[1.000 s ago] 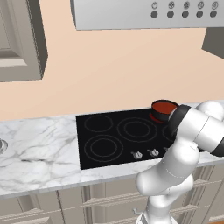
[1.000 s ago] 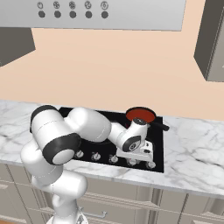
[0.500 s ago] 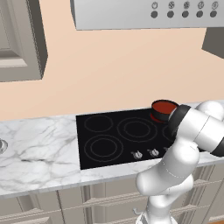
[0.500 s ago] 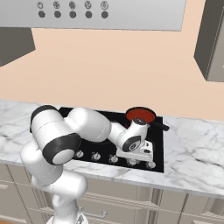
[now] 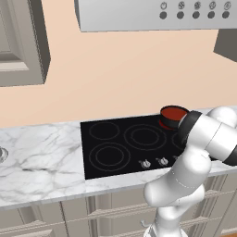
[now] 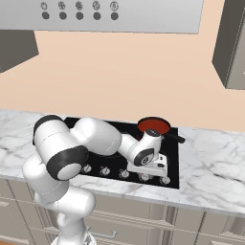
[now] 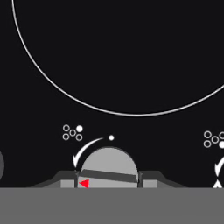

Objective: Wait until the marinara sauce is simmered to a deep red color and then turn off the stove.

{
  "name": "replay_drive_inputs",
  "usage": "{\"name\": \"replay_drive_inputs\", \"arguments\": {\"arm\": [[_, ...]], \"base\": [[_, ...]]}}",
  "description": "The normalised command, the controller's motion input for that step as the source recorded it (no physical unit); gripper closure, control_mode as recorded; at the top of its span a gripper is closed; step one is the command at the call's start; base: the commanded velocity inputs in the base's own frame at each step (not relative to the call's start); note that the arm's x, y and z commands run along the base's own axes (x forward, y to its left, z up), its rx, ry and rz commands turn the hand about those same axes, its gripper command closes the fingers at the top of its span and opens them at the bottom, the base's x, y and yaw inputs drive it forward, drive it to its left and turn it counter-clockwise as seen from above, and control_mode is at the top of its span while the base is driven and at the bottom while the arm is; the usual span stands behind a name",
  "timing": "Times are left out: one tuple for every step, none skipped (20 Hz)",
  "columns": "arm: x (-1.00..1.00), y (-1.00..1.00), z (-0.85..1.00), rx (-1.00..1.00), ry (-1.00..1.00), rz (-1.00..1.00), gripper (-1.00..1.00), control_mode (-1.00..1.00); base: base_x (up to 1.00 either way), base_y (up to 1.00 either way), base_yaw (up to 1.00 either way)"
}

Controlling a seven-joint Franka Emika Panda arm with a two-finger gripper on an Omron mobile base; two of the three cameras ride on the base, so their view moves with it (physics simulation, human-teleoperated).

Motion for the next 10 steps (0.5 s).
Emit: {"name": "replay_drive_inputs", "arguments": {"arm": [[0.00, 0.00, 0.00, 0.00, 0.00, 0.00, 1.00, -1.00], [0.00, 0.00, 0.00, 0.00, 0.00, 0.00, 1.00, -1.00], [0.00, 0.00, 0.00, 0.00, 0.00, 0.00, 1.00, -1.00], [0.00, 0.00, 0.00, 0.00, 0.00, 0.00, 1.00, -1.00], [0.00, 0.00, 0.00, 0.00, 0.00, 0.00, 1.00, -1.00], [0.00, 0.00, 0.00, 0.00, 0.00, 0.00, 1.00, -1.00], [0.00, 0.00, 0.00, 0.00, 0.00, 0.00, 1.00, -1.00], [0.00, 0.00, 0.00, 0.00, 0.00, 0.00, 1.00, -1.00], [0.00, 0.00, 0.00, 0.00, 0.00, 0.00, 1.00, -1.00], [0.00, 0.00, 0.00, 0.00, 0.00, 0.00, 1.00, -1.00]], "base": [[0.00, 0.00, 0.00], [0.00, 0.00, 0.00], [0.00, 0.00, 0.00], [0.00, 0.00, 0.00], [0.00, 0.00, 0.00], [0.00, 0.00, 0.00], [0.00, 0.00, 0.00], [0.00, 0.00, 0.00], [0.00, 0.00, 0.00], [0.00, 0.00, 0.00]]}}
